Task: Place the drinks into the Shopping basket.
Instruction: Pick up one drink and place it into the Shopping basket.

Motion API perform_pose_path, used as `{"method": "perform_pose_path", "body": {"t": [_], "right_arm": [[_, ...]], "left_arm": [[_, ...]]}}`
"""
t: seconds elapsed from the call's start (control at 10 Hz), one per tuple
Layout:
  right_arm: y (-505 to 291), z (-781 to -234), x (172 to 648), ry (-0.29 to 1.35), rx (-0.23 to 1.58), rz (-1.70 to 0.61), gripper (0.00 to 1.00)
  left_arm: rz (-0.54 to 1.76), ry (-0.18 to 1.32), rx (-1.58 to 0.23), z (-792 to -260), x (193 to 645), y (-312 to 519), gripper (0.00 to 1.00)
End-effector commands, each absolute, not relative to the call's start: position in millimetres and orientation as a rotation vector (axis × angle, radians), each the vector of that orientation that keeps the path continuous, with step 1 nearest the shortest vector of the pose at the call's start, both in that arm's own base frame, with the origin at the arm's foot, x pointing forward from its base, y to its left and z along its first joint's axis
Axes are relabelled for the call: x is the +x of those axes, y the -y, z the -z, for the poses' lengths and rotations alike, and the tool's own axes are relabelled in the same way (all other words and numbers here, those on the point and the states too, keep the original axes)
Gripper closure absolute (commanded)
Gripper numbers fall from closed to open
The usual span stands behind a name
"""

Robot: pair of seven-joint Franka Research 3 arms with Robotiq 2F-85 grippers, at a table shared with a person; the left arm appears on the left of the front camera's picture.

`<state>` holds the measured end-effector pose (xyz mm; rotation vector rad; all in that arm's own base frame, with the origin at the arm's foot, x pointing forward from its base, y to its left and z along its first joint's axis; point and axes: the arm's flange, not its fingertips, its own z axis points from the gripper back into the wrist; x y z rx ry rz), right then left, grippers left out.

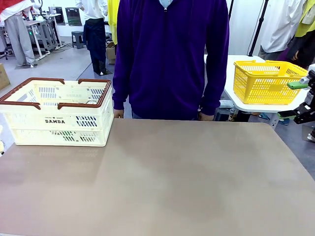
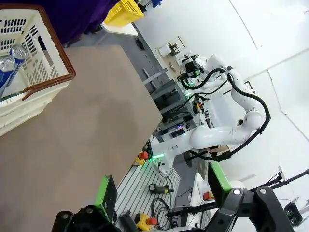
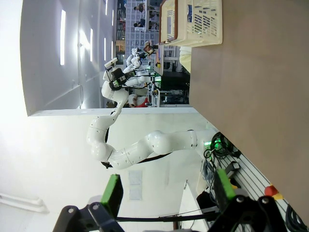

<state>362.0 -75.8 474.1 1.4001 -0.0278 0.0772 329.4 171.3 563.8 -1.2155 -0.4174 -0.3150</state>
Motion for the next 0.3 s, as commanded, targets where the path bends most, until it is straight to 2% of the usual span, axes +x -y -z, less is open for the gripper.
{"method": "perform_pose_path", "body": {"t": [0.0, 0.2], "right_arm": [[76.4, -477.1, 360.3, 0.009, 1.389, -0.075, 0.00], [76.4, -477.1, 360.3, 0.009, 1.389, -0.075, 0.00]], "left_arm": [[0.333, 0.434, -1.215, -561.6, 327.6, -170.1, 0.00], [0.333, 0.434, -1.215, -561.6, 327.6, -170.1, 0.00]]}}
